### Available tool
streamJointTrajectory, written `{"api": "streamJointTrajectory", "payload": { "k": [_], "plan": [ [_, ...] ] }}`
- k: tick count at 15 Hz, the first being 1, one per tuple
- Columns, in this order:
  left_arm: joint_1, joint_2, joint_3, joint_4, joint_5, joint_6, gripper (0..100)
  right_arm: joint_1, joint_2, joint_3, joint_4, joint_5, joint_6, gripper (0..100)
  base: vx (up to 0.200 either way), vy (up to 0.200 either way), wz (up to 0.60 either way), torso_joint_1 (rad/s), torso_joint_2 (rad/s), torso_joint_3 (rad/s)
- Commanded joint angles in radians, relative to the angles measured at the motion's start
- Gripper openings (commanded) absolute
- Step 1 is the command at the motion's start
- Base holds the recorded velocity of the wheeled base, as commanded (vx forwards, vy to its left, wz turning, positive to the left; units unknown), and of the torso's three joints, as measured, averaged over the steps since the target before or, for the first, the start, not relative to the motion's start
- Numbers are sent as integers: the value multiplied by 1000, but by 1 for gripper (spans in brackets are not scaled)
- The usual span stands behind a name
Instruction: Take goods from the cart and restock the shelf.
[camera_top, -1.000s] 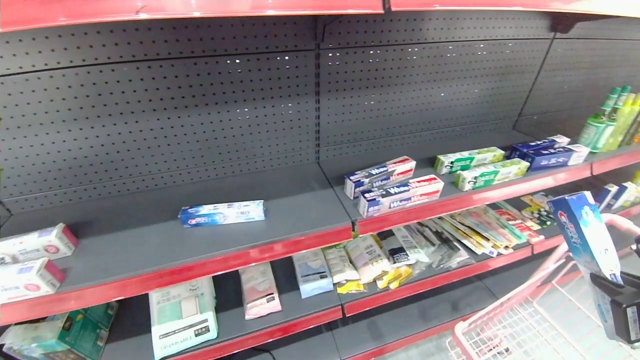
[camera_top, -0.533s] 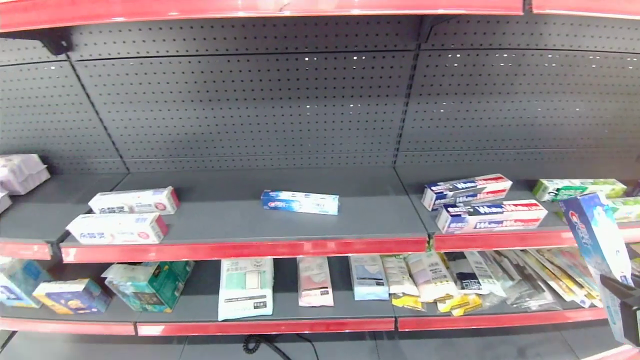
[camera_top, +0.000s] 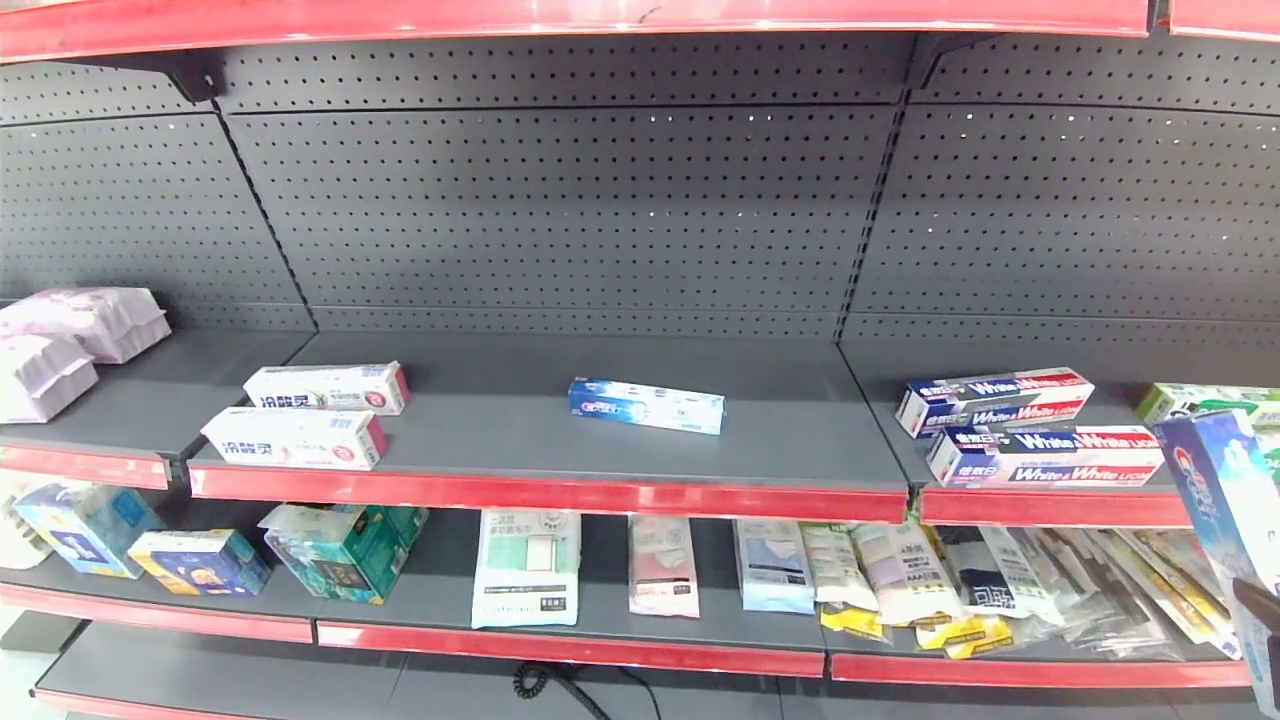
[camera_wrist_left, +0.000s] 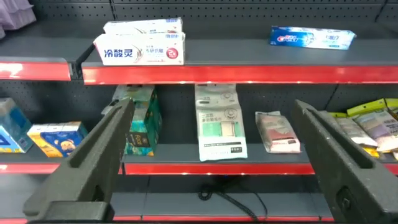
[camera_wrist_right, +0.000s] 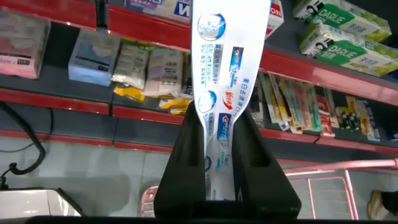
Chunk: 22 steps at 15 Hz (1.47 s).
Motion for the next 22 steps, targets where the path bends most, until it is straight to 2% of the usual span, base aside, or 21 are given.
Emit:
{"api": "streamJointTrajectory", "payload": {
  "k": [1,4,8,10,12,14,15,16,17,18,19,20,21,22],
  "plan": [
    [0,1,0,0,1,-2,100,0,-26,7,-3,2,-1,0,200,0,0,-17,-7,7],
    [0,1,0,0,1,0,100,-2,-37,7,-3,4,0,0,200,0,0,7,6,-7],
    [0,1,0,2,1,-3,100,-9,-78,29,-1,4,16,0,0,0,0,0,0,0],
    [-2,1,-2,2,0,-2,100,-3,-155,67,-8,14,83,0,0,0,0,0,0,0],
    [-9,1,0,2,-4,0,100,3,-238,68,-3,73,137,0,0,0,0,0,0,0],
    [-5,1,-3,2,-4,25,100,6,-337,84,3,122,151,0,0,0,0,0,0,0],
    [-8,1,-72,8,-8,29,100,4,-334,79,3,114,151,0,0,0,0,0,0,0],
    [-9,222,-255,2,-11,2,100,-5,-322,75,3,96,149,0,0,0,0,0,0,0],
    [-9,394,-396,-18,-16,-86,100,-14,-302,68,2,68,151,0,0,0,0,0,0,0],
    [-2,579,-500,-31,0,-132,100,-35,-288,45,2,16,152,0,0,0,0,0,0,0],
    [1,668,-517,-35,4,-133,100,-46,-282,36,2,-12,151,0,0,0,0,0,0,0],
    [1,817,-500,-60,3,-120,100,-46,-273,29,0,-16,151,0,0,0,0,0,0,0],
    [0,915,-479,-106,-4,-83,100,-45,-273,21,0,-15,151,0,0,0,0,0,0,0],
    [5,1010,-468,-195,-13,-15,100,-43,-273,10,2,-12,149,0,0,0,0,0,0,0]
  ]
}}
